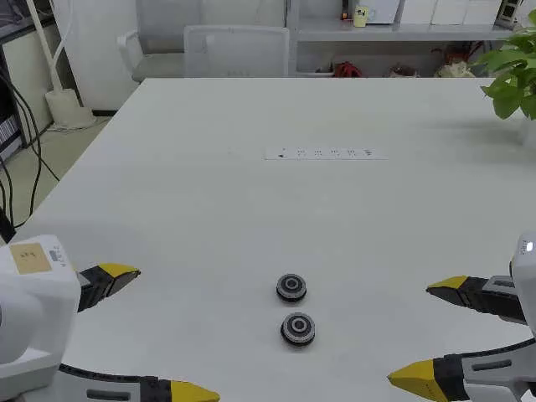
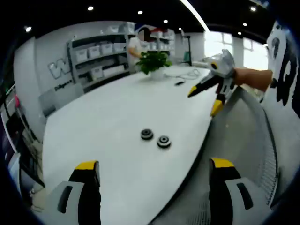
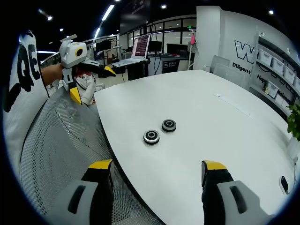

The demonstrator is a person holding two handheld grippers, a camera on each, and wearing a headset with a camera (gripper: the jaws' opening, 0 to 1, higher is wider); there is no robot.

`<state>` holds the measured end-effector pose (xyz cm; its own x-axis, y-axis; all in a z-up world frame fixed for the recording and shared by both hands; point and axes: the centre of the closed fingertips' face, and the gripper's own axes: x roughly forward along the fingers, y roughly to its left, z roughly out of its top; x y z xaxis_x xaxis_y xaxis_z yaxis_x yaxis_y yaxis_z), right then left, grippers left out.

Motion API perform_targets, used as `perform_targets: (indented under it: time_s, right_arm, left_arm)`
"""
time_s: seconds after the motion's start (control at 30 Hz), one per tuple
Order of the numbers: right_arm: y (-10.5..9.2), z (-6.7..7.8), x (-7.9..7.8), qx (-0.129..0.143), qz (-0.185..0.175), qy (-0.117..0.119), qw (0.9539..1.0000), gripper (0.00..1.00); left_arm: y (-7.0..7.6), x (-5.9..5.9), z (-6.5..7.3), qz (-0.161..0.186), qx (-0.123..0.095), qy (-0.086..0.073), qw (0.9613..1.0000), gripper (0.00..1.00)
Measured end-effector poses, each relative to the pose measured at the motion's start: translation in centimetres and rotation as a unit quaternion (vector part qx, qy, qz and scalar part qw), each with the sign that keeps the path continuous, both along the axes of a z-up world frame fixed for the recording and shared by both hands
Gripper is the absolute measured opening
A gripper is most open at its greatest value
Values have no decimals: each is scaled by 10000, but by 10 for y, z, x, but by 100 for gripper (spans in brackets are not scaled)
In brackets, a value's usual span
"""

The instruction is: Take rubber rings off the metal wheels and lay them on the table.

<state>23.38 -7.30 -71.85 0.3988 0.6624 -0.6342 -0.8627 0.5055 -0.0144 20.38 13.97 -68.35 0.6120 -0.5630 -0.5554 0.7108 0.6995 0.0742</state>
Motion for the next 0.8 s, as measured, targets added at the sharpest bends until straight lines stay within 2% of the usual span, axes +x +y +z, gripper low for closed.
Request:
perform_targets:
  time_s: [0.8]
  right_arm:
    - [-2,-3,3,-35,-1,6,10000,73]
  left_arm:
    - [1,3,-1,0,34,23,10000,96]
